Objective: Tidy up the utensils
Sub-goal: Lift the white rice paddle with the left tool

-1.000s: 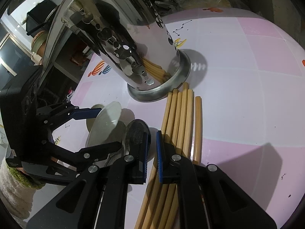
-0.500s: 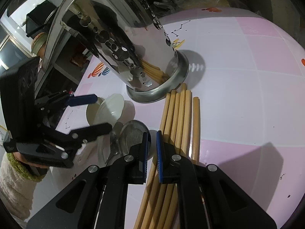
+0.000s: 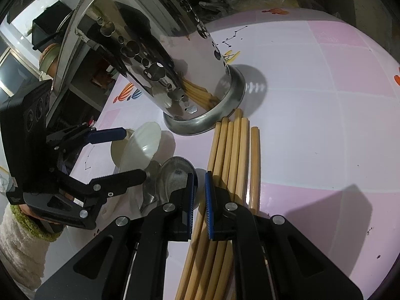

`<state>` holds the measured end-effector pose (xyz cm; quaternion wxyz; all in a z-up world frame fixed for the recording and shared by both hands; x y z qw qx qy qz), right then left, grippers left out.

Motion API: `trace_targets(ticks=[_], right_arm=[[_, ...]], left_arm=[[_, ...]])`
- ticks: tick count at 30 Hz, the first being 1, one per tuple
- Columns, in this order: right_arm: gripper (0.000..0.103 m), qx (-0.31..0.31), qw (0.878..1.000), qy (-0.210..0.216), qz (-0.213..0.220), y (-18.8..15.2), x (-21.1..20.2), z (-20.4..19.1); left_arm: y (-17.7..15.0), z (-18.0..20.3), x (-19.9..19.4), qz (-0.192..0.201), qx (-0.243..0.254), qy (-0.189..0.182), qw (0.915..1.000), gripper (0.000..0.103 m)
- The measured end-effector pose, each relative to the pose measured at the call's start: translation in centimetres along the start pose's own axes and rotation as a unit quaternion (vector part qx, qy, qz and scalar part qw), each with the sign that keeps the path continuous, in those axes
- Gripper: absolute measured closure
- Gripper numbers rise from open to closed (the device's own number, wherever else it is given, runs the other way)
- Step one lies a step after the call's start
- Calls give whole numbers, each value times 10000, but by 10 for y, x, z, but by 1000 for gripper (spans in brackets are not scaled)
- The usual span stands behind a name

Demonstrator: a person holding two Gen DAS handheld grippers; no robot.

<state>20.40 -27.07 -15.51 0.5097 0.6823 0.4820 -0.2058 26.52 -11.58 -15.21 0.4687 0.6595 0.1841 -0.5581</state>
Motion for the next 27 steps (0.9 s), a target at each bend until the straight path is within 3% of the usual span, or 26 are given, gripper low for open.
trace_targets(ticks=[10, 21, 27], right_arm=[[94, -3, 10000, -9, 8, 0, 0, -1], [94, -50, 10000, -29, 15, 3, -2, -3], [93, -138, 9999, 21, -47, 7, 1, -5]], left_arm=[[-7, -7, 10, -105, -400, 84, 9991, 41], [-7, -14, 2, 109, -656, 112, 9977, 42], [-5, -22, -19, 442, -799, 20, 9958, 42]])
Point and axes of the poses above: each gripper's, at about its wrist camera, not at the fingertips, and x roughly the way its jaws point, z to its right, y to its top, the point moved 8 cm from there along x, roughly the way its jaws point, and after that the axes turned 9 degrees about -x, right-handed, at the moved point
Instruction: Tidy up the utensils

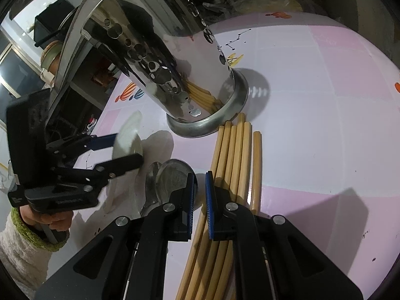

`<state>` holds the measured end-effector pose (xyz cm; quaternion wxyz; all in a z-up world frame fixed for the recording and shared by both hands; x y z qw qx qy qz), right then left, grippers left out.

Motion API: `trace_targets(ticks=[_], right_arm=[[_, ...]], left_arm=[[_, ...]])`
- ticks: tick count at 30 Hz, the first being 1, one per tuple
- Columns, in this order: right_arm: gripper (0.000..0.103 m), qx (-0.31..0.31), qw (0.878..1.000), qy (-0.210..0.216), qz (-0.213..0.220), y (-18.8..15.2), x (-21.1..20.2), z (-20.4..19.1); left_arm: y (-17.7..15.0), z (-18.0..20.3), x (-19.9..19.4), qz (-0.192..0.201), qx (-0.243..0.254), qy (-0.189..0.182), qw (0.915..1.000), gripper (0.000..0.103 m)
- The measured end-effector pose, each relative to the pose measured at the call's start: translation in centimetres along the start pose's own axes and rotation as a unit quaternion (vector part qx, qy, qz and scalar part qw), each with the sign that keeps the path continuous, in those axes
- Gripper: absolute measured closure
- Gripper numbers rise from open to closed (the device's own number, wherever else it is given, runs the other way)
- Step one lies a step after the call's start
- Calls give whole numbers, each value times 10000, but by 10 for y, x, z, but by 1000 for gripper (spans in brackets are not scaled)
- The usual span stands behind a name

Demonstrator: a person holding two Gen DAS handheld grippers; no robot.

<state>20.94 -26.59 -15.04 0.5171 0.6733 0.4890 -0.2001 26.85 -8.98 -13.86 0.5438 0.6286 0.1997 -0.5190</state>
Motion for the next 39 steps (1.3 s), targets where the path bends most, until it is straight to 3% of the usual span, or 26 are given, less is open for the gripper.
trace_targets(ticks=[5, 10, 18, 30, 32, 36, 39], right_arm=[[92, -134, 9998, 90, -127, 6, 1, -1], [77, -311, 9993, 120, -174, 13, -1, -2], [75, -842, 9953, 313, -361, 19, 0, -19], [75, -1373, 9876, 168, -744, 24, 23, -21], [76, -1410, 9870, 119, -758, 24, 24, -22], [93, -1485, 9864, 32, -705, 25, 20, -27], [98, -1470, 9875, 7, -572, 26, 13, -32]], left_arm=[[10, 2, -27, 390, -58, -221, 9990, 42], [13, 3, -49, 649, -132, -382, 9971, 42], [14, -4, -74, 904, -292, -484, 9943, 42], [8, -12, -93, 1094, -415, -542, 9916, 42], [7, -12, -94, 1105, -427, -553, 9914, 42], [4, -10, -98, 1142, -399, -551, 9911, 42], [2, -9, -101, 1181, -392, -546, 9907, 42]])
Point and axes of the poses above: each gripper's, at about its wrist camera, not at the fingertips, and x roughly the way its jaws point, z to its right, y to its top, the point moved 8 cm from there along x, roughly the way its jaws point, and after that the axes turned 9 degrees about -x, right-handed, at the moved point
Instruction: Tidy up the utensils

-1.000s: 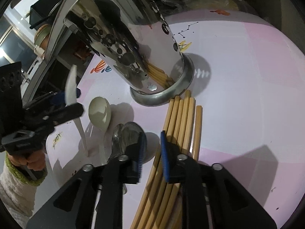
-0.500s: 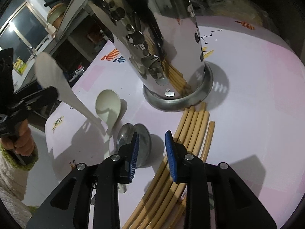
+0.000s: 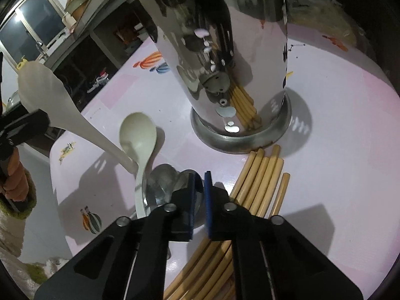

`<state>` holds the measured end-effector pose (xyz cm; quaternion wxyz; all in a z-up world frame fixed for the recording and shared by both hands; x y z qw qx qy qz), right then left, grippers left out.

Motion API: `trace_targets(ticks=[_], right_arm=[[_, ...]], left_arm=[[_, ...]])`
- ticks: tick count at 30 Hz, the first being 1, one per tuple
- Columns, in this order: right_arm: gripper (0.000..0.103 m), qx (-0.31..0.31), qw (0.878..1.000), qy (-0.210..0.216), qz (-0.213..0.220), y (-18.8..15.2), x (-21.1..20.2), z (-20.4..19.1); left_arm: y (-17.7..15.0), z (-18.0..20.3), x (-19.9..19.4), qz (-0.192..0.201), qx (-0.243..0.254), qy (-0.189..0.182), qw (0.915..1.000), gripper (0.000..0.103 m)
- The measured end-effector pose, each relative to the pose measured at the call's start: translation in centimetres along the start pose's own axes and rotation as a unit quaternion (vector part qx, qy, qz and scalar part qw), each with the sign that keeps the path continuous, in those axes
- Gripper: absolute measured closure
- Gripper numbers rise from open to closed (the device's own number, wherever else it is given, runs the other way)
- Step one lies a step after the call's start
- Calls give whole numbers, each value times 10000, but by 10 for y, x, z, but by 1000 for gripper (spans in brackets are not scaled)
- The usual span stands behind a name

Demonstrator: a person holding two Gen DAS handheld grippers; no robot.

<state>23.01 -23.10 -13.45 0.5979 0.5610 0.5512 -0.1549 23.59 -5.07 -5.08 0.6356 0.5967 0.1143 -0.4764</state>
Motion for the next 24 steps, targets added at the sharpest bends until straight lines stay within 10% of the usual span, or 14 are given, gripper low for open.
trace_targets(ticks=[14, 20, 24], right_arm=[[100, -476, 9892, -1227, 642, 15, -67, -14], [93, -20, 9987, -292, 429, 11, -55, -4], [70, 53, 9997, -80, 218, 7, -34, 5]], left_arm=[[2, 6, -31, 340, -24, 20, 9994, 42], [2, 8, -42, 420, 6, 15, 9991, 42], [0, 5, -45, 408, -41, 20, 9992, 42]])
Point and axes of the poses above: each gripper's, at about its wrist camera, not at the fingertips, and x roughly the way its jaws point, z to its right, y to its top, the point moved 8 cm from there along x, roughly the way its jaws point, and after that the axes turned 9 degrees about -x, right-handed, at the moved point
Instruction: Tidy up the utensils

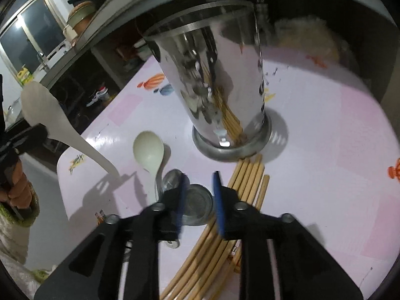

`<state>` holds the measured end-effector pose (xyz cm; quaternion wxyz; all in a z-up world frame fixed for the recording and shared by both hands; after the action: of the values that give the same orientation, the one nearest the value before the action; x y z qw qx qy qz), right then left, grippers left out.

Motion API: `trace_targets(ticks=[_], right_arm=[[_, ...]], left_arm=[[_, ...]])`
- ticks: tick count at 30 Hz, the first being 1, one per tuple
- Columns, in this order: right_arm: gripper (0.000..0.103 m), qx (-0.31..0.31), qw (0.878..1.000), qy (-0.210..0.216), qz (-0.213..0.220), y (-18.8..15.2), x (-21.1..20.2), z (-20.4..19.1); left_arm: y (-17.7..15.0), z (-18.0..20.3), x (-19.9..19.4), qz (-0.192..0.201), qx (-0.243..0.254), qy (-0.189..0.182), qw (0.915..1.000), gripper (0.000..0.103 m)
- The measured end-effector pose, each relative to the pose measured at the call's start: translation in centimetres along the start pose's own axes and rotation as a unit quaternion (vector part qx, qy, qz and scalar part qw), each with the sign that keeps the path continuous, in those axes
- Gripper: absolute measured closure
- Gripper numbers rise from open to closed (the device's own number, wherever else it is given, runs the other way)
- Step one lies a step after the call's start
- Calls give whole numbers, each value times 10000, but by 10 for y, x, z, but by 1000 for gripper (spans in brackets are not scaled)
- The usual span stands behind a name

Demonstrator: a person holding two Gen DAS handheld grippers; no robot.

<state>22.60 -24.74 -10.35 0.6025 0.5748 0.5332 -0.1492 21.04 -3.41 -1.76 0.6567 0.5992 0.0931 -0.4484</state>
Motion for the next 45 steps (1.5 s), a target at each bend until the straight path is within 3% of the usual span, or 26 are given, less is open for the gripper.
trace_targets(ticks=[9, 18, 20, 21, 28, 31, 35, 45], right_arm=[[68, -323, 9972, 458, -499, -11, 32, 0], [68, -493, 9938, 739, -664, -16, 52, -9], [77, -577, 9932, 733, -695, -19, 55, -13], [86, -603, 9930, 722, -715, -19, 56, -16], [94, -662, 9968, 223, -383, -11, 41, -27], [95, -761, 9964, -286, -225, -2, 26, -26], [95, -935, 9907, -991, -1, 10, -1, -24], [99, -1253, 9727, -1891, 482, 36, -59, -21]], left_arm=[[0, -6, 4, -17, -72, -19, 10000, 42], [2, -10, 17, -89, -107, -65, 9999, 42], [2, -11, 20, -103, -123, -70, 9998, 42], [2, -12, 21, -106, -124, -64, 9998, 42], [2, -13, 21, -80, -187, -64, 9998, 42], [4, -11, 16, -11, -182, -85, 9998, 42], [8, -8, 7, 106, -161, -113, 9998, 42], [24, 5, -18, 390, -161, -227, 9989, 42]])
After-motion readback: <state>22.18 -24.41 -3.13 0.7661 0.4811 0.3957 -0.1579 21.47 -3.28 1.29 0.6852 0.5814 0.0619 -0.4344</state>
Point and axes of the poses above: each gripper's, at about its wrist camera, not at the fingertips, and x roughly the way its jaws point, z to its right, y to its top, the point moved 8 cm from there along x, roughly the way its jaws point, and after that the axes turned 9 degrees about -x, right-handed, at the moved point
